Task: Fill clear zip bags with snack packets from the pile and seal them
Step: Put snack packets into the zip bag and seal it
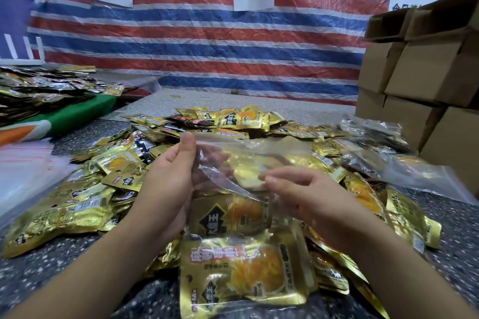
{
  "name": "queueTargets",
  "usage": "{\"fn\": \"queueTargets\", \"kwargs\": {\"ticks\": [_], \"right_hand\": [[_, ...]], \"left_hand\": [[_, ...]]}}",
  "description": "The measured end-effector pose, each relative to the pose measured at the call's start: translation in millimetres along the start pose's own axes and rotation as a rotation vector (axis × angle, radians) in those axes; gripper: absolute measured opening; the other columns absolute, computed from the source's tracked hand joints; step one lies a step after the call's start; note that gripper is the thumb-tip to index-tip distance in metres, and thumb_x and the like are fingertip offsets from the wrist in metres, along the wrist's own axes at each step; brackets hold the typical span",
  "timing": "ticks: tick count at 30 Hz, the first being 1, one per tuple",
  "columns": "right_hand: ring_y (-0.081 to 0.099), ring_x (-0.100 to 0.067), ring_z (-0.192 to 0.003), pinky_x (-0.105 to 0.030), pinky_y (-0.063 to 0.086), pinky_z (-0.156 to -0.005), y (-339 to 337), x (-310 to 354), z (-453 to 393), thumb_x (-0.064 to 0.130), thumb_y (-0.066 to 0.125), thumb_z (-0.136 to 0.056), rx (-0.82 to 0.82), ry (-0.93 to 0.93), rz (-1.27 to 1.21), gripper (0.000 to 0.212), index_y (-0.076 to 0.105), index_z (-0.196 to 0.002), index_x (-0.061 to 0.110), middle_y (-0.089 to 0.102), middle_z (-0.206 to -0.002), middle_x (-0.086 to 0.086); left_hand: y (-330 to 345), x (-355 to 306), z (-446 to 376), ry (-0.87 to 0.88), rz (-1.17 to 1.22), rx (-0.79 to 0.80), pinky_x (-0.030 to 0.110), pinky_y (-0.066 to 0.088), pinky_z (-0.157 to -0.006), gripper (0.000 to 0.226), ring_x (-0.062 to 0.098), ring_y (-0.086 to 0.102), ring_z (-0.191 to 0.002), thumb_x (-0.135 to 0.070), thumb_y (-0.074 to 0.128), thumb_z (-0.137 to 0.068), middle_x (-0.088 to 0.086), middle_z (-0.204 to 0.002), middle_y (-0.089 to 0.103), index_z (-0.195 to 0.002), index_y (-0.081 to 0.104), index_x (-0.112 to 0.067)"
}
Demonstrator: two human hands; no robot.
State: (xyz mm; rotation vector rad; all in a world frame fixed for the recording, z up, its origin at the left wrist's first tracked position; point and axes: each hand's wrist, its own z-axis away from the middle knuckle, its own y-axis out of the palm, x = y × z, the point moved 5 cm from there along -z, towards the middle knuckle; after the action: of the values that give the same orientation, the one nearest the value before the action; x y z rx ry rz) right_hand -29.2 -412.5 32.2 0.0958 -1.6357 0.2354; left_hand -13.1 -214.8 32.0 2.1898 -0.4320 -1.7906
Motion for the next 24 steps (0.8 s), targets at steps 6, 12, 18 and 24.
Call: {"fn": "queueTargets", "kwargs": {"ticks": [6, 12, 18, 24], "right_hand": [[0.065, -0.021, -0.071, -0.03, 0.053, -0.065, -8, -5, -6, 0.043, 0.065, -0.075, -0.147, -0.028, 0.001, 0.033, 0.079, -0.076, 0.013, 0.075, -0.088, -0.014], [0.064, -0.014, -0.061, -0.023, 0.053, -0.059, -20, 4, -4, 0.025, 0.061, -0.094, -0.278, -0.157, -0.119, 0.03, 0.077, -0.071, 0.017, 0.071, -0.07, -0.008], [0.07, -0.016, -0.084, -0.037, 0.057, -0.074, -29, 7, 3, 0.026, 0.059, -0.098, -0.546, -0.274, 0.033, 0.013, 0.071, -0.094, 0.023, 0.072, -0.084, 0.004], [0.051, -0.001, -0.11, -0.016, 0.036, -0.099, 22, 68, 15, 0.039, 0.058, -0.091, -0.39, -0.734, 0.926, 0.04, 0.058, -0.127, 0.021, 0.06, -0.117, 0.009]], "left_hand": [[-4, 2, -4, 0.068, -0.103, 0.024, 0.029, 0.059, -0.059, 0.046, 0.026, 0.072, -0.073, -0.043, 0.05, -0.09, 0.017, -0.095, 0.075, -0.1, 0.066, -0.001], [-6, 4, -7, 0.082, -0.14, -0.016, 0.028, 0.059, -0.057, 0.042, 0.024, 0.073, -0.07, -0.037, 0.043, -0.101, 0.015, -0.091, 0.075, -0.09, 0.071, -0.007], [-10, -3, -3, 0.216, -0.236, -0.078, 0.032, 0.059, -0.057, 0.03, 0.028, 0.073, -0.069, -0.03, 0.055, -0.096, 0.012, -0.081, 0.075, -0.079, 0.074, -0.013], [-7, -7, -1, 0.22, -0.213, -0.059, 0.027, 0.057, -0.056, 0.028, 0.024, 0.073, -0.068, -0.032, 0.055, -0.091, 0.011, -0.08, 0.074, -0.078, 0.074, -0.017]]}}
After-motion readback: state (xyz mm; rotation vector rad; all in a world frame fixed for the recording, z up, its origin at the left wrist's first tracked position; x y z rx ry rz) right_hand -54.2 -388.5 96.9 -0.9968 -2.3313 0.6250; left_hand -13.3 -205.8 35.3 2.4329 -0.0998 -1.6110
